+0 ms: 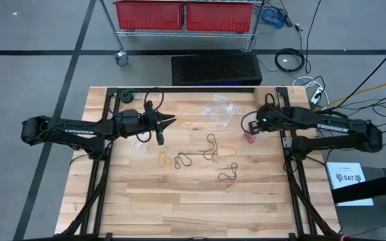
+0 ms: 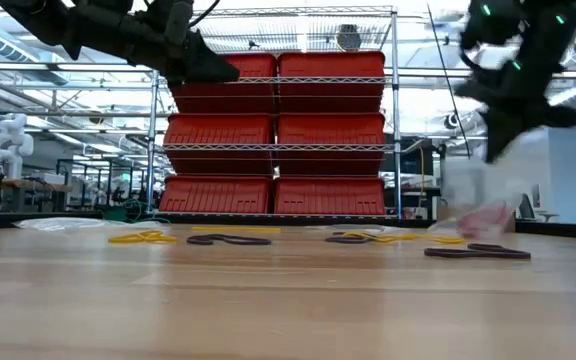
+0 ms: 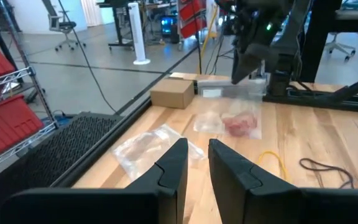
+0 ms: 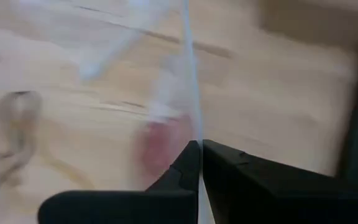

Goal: Sort rubber bands
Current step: Close the zip bag, then open the middle zip bag

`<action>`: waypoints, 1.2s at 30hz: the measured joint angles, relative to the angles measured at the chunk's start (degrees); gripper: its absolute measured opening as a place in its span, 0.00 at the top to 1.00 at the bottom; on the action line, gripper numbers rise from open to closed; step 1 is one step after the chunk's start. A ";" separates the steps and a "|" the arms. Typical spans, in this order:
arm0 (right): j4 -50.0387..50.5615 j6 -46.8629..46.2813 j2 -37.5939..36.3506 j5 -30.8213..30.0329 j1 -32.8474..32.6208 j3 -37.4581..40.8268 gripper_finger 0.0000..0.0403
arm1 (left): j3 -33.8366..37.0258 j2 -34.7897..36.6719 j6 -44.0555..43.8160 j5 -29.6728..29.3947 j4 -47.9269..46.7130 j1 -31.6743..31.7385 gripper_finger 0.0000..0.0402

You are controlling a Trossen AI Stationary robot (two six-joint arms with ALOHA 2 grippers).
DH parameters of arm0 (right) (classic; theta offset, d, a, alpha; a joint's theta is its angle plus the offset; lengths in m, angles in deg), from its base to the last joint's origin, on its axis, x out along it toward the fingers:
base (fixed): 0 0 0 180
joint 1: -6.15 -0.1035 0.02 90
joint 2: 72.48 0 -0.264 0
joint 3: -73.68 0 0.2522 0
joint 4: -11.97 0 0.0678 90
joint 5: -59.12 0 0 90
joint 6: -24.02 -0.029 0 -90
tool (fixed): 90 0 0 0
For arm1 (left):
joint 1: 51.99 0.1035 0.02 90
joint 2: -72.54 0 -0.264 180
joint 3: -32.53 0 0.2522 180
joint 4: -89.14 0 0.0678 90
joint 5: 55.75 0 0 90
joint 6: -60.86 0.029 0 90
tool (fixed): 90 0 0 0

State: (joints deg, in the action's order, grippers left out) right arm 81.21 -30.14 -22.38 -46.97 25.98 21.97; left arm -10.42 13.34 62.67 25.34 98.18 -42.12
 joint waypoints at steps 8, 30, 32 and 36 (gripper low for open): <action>6.69 -6.29 -5.24 -5.05 3.85 6.95 0.99 | 0.00 0.00 0.02 0.00 0.11 0.98 0.82; -20.35 39.33 -1.49 2.95 0.42 0.21 0.49 | 0.00 0.00 4.79 -1.86 -1.70 1.40 0.82; -23.03 45.85 1.71 2.68 -0.76 0.21 0.49 | 0.00 -0.02 4.73 -1.86 -2.80 1.38 0.82; -26.82 53.20 9.83 2.11 -1.48 0.24 0.49 | 0.01 -0.02 4.73 -2.57 -4.76 1.38 0.82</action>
State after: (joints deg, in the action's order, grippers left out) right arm 54.39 23.06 -12.56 -44.87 24.50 22.21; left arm -10.41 13.32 67.40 22.77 93.42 -40.75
